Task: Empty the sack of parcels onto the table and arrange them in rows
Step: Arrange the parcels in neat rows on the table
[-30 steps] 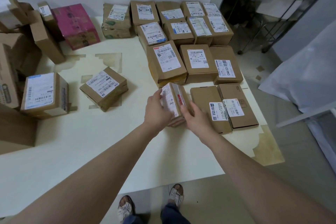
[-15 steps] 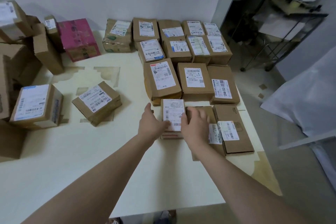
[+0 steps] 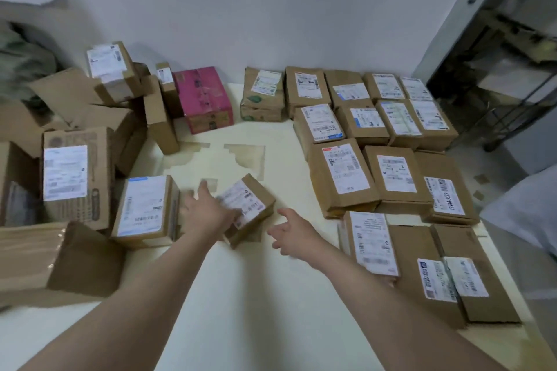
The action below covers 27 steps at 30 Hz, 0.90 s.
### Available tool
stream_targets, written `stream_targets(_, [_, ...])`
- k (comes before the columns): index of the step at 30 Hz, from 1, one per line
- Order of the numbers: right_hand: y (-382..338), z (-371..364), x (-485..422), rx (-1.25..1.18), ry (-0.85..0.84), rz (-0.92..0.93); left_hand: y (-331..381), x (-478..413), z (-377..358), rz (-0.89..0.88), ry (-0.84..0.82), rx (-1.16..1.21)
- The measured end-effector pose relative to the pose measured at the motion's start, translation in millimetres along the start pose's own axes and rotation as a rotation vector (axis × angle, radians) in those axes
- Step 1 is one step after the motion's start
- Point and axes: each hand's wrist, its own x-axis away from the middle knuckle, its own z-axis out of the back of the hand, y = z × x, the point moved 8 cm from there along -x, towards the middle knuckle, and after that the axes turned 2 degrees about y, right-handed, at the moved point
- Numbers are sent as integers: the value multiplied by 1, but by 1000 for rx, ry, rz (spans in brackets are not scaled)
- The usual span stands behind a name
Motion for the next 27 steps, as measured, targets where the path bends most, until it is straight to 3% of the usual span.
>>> stream_targets(2, [-15, -12, -13, -47, 43, -23, -6, -15, -8, 75, -167, 267])
stream_targets(6, [-62, 20, -34, 99, 402, 73, 36, -24, -20, 10, -277, 425])
stream_targets(10, [-80, 50, -44, 412, 563, -61, 78, -24, -51, -124, -414, 387])
stream_targets(16, [-82, 73, -70, 595, 620, -81, 95, -55, -85, -61, -517, 346])
stream_targets(18, [-98, 77, -80, 654, 696, -2, 101, -70, -82, -53, -452, 295])
stream_targets(21, [-131, 72, -102, 656, 770, 211, 113, -104, -54, -105, -170, 136])
stream_targets(23, [-147, 62, -126, 593, 674, 320, 118, -129, -23, -114, 40, 100])
stream_targets(27, [-168, 44, -179, 439, 420, 344, 123, -179, 26, -144, 362, 69])
